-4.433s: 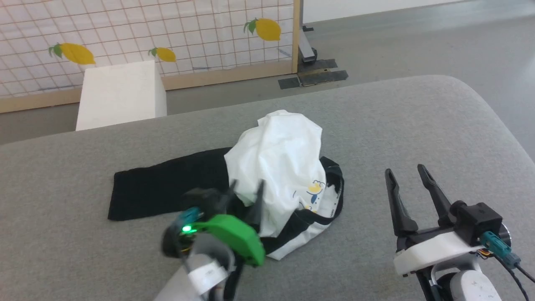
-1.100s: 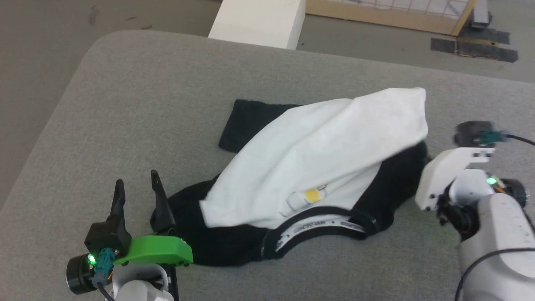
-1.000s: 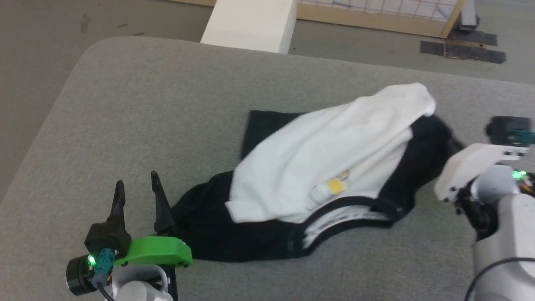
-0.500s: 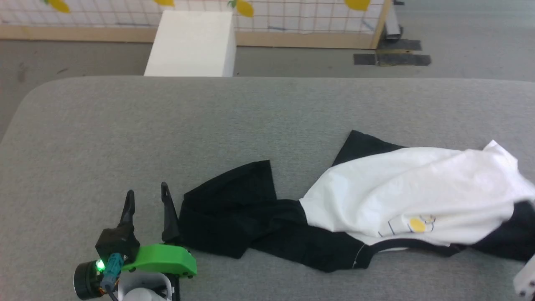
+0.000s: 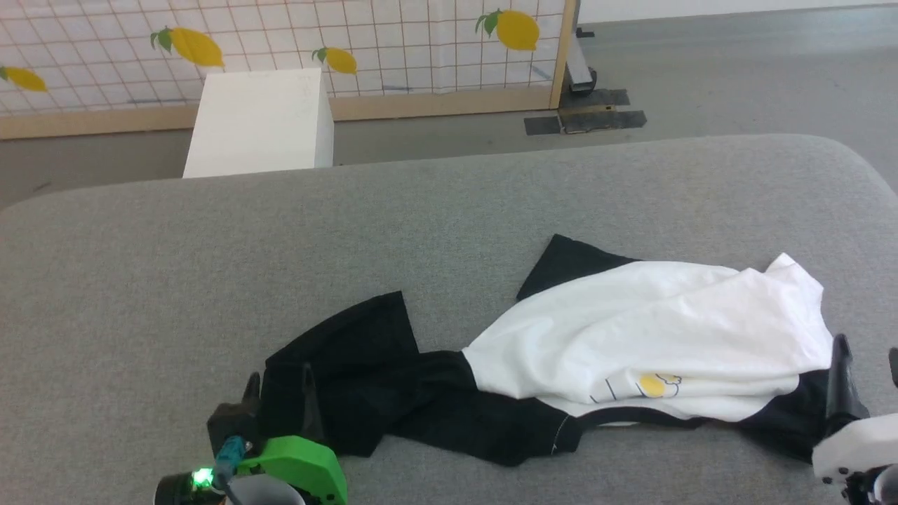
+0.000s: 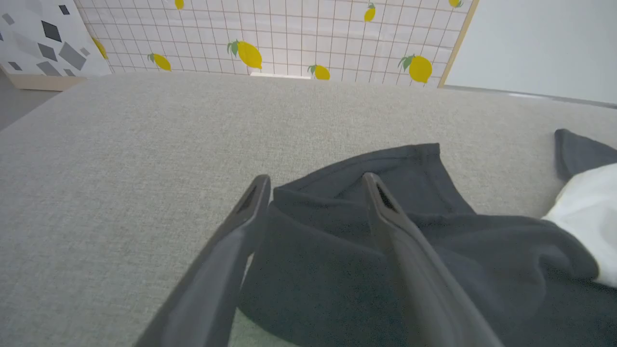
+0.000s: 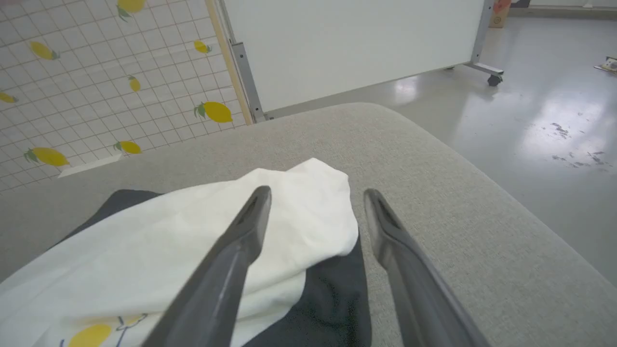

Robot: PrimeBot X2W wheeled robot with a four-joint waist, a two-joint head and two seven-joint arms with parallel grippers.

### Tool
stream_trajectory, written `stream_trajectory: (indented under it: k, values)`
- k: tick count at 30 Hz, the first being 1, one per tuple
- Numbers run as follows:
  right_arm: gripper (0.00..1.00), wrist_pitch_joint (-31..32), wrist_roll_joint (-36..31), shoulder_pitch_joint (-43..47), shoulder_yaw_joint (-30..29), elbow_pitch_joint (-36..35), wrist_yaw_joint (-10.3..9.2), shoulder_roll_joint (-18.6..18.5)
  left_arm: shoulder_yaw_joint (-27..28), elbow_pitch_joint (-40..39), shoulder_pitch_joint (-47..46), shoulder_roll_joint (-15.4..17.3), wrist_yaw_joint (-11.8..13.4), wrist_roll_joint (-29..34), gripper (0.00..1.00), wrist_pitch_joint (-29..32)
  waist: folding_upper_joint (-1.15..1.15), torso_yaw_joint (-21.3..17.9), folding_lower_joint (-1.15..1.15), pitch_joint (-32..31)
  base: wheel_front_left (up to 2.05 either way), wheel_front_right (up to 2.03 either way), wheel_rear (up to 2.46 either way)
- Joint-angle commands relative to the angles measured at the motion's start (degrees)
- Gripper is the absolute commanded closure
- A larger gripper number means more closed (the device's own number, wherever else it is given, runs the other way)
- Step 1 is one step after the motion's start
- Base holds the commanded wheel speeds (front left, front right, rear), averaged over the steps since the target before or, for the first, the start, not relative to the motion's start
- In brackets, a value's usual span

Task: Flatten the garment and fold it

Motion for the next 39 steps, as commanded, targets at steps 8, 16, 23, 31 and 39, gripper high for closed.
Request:
stream_trajectory:
  k: [8,16,23,31,39]
  values:
    - [0.0,-2.66,2.64,1.72,7.0,-4.94,-0.09,-0.01,-6.18,-1.38,1.51,0.13,-0.44,2.9,0.0,15.39,0.0,-1.13,0.0,0.26,0.0,0.0,0.0]
    - [0.0,-3.4,4.48,1.19,11.32,-5.61,-0.09,-0.01,-14.18,-6.33,0.26,1.38,-4.96,6.51,0.0,23.58,0.0,-0.93,0.0,1.91,0.0,0.0,0.0]
    - [0.0,-3.61,5.36,0.24,15.91,-6.04,-0.09,-0.01,-11.91,-1.41,-3.14,4.76,-2.65,8.21,1.0,30.37,0.0,-2.78,0.0,3.77,0.0,0.0,0.0]
    - [0.0,-4.03,6.2,-0.37,17.12,-5.45,-0.09,-0.01,-1.3,-1.97,-5.55,9.82,0.94,3.49,1.0,29.67,0.0,-3.95,0.0,5.14,0.0,0.0,0.0]
    - [0.0,-4.08,6.2,-1.22,16.66,-4.19,-0.09,-0.01,8.38,-1.38,-4.25,14.12,5.75,-0.1,0.75,30.18,0.0,-3.64,0.0,6.08,0.0,0.0,0.0]
